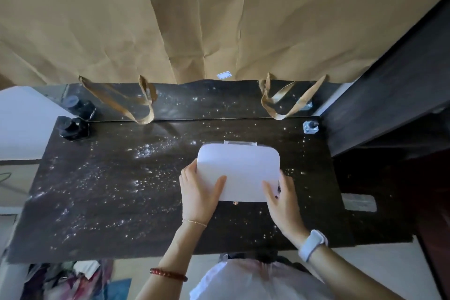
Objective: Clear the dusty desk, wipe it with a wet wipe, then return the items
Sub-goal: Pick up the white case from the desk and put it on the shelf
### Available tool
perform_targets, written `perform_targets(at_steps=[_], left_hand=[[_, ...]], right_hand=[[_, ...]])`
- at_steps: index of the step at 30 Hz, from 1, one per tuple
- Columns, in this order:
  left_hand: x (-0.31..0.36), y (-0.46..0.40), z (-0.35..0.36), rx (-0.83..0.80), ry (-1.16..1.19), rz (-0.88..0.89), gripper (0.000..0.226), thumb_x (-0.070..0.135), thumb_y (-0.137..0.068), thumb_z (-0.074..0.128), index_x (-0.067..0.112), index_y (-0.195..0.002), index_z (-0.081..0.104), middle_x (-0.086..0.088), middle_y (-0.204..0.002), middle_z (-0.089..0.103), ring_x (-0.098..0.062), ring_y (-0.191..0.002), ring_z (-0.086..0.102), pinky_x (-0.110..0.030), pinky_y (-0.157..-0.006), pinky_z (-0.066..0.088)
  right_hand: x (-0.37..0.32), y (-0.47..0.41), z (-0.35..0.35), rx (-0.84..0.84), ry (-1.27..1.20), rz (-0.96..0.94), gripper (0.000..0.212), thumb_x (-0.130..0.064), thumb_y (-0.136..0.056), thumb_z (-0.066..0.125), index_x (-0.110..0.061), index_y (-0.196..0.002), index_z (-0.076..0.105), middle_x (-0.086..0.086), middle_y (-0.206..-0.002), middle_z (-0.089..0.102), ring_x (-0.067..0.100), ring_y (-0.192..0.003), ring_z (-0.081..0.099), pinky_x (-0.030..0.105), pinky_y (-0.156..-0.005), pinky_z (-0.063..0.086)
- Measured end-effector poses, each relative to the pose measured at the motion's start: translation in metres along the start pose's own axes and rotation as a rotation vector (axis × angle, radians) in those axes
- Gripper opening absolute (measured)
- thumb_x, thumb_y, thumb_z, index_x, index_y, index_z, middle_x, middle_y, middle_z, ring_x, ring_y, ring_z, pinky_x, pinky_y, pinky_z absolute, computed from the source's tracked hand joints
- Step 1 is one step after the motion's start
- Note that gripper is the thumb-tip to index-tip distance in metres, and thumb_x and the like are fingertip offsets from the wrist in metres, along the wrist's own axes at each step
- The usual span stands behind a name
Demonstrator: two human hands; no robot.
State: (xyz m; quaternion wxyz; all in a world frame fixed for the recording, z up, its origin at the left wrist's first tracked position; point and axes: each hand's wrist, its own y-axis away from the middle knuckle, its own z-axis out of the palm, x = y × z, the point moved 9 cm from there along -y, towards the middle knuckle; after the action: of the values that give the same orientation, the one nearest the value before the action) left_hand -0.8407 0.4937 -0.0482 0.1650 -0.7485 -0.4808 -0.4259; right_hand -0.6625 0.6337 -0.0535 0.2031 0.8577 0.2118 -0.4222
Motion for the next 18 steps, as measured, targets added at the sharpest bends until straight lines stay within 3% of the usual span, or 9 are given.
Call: perform_targets(at_steps=[3, 8, 11, 13, 16, 18], left_hand=[[0.041, 0.016, 0.030, -0.043, 0.058, 0.102, 0.066, 0.025, -0.066, 0.078, 0.007, -0.120, 0.044, -0.003, -0.110, 0.045, -0.025, -0.105, 0.044, -0.043, -0.091, 0.042], [0.109, 0.051, 0.090, -0.138, 0.081, 0.264, 0.078, 0.051, -0.063, 0.063, 0.008, -0.122, 0.038, 0.004, -0.111, 0.038, -0.020, -0.106, 0.043, -0.035, -0.089, 0.041], [0.149, 0.078, 0.133, -0.170, 0.053, 0.349, 0.077, 0.052, -0.064, 0.061, 0.008, -0.123, 0.039, 0.005, -0.111, 0.038, -0.019, -0.105, 0.043, -0.035, -0.088, 0.042], [0.174, 0.100, 0.165, -0.176, 0.026, 0.388, 0.075, 0.051, -0.065, 0.061, 0.009, -0.123, 0.039, 0.007, -0.109, 0.037, -0.016, -0.103, 0.041, -0.035, -0.088, 0.041], [0.205, 0.126, 0.210, -0.170, -0.002, 0.394, 0.078, 0.051, -0.066, 0.059, 0.004, -0.124, 0.039, 0.004, -0.110, 0.037, -0.015, -0.102, 0.038, -0.037, -0.088, 0.039], [0.227, 0.137, 0.241, -0.185, -0.008, 0.392, 0.080, 0.053, -0.066, 0.058, 0.003, -0.126, 0.039, 0.004, -0.112, 0.037, -0.013, -0.103, 0.036, -0.037, -0.091, 0.038]], right_hand=[[0.014, 0.013, -0.050, 0.148, -0.004, -0.068, 0.048, -0.015, -0.089, 0.057, -0.009, -0.133, 0.041, 0.004, -0.105, 0.044, 0.020, -0.095, 0.054, 0.031, -0.084, 0.046], [0.057, 0.032, -0.125, 0.261, -0.060, -0.052, 0.057, -0.038, -0.088, 0.048, -0.008, -0.136, 0.038, 0.005, -0.119, 0.050, 0.003, -0.104, 0.052, 0.013, -0.085, 0.046], [0.094, 0.044, -0.173, 0.328, -0.135, 0.033, 0.067, -0.053, -0.081, 0.040, -0.011, -0.133, 0.040, 0.004, -0.121, 0.048, 0.009, -0.106, 0.051, 0.003, -0.077, 0.042], [0.122, 0.051, -0.209, 0.345, -0.178, 0.068, 0.069, -0.057, -0.076, 0.039, -0.015, -0.131, 0.041, 0.001, -0.120, 0.045, 0.009, -0.106, 0.050, 0.003, -0.076, 0.041], [0.154, 0.050, -0.260, 0.364, -0.226, 0.096, 0.046, -0.051, -0.077, 0.045, -0.020, -0.111, 0.047, -0.002, -0.104, 0.045, 0.004, -0.093, 0.050, 0.021, -0.084, 0.049], [0.167, 0.040, -0.294, 0.381, -0.246, 0.060, 0.033, -0.030, -0.089, 0.053, -0.032, -0.120, 0.042, -0.014, -0.113, 0.046, -0.005, -0.102, 0.048, 0.017, -0.090, 0.045]])
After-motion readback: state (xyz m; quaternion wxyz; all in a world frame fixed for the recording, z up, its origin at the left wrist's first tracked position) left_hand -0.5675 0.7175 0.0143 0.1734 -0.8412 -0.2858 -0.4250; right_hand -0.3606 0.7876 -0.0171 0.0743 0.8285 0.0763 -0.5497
